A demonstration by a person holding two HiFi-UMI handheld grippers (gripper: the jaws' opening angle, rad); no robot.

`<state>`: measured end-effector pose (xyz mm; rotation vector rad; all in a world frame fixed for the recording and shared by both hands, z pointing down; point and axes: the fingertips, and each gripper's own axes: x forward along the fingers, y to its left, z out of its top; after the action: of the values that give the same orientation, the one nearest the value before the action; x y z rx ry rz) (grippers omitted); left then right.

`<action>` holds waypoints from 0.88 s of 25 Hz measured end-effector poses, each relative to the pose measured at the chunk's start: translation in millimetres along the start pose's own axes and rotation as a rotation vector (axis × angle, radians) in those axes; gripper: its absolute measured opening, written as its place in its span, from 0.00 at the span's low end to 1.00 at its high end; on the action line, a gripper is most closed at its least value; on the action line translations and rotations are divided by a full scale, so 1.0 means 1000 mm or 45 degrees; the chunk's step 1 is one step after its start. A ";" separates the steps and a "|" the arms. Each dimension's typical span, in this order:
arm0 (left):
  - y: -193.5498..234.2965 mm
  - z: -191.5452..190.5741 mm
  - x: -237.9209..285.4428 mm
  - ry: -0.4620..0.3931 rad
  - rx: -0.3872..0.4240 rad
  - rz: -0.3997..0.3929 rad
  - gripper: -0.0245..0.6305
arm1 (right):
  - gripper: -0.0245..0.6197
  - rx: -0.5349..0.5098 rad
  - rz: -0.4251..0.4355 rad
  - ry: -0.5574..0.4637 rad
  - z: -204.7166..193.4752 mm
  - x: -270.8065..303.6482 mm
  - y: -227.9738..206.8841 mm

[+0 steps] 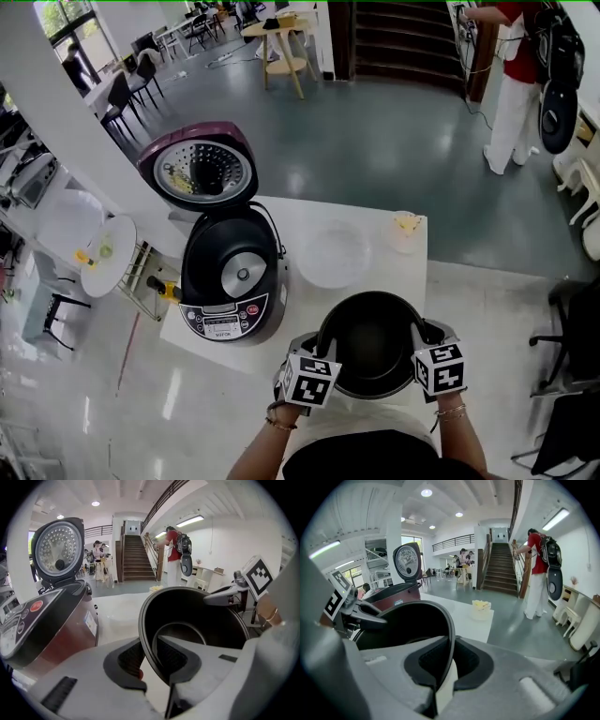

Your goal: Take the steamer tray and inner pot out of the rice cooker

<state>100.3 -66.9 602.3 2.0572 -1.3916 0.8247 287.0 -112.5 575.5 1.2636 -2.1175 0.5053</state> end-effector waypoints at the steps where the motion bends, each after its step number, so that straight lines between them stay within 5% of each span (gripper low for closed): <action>1: 0.002 -0.004 0.003 0.013 -0.005 0.003 0.16 | 0.08 -0.001 0.008 0.010 -0.003 0.005 0.002; 22: 0.028 -0.001 0.026 0.001 -0.021 0.001 0.16 | 0.08 0.059 0.058 0.045 -0.009 0.048 0.006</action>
<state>81.3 -91.3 624.2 2.0437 -1.3943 0.8111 267.4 -135.0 614.5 1.2256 -2.1200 0.5949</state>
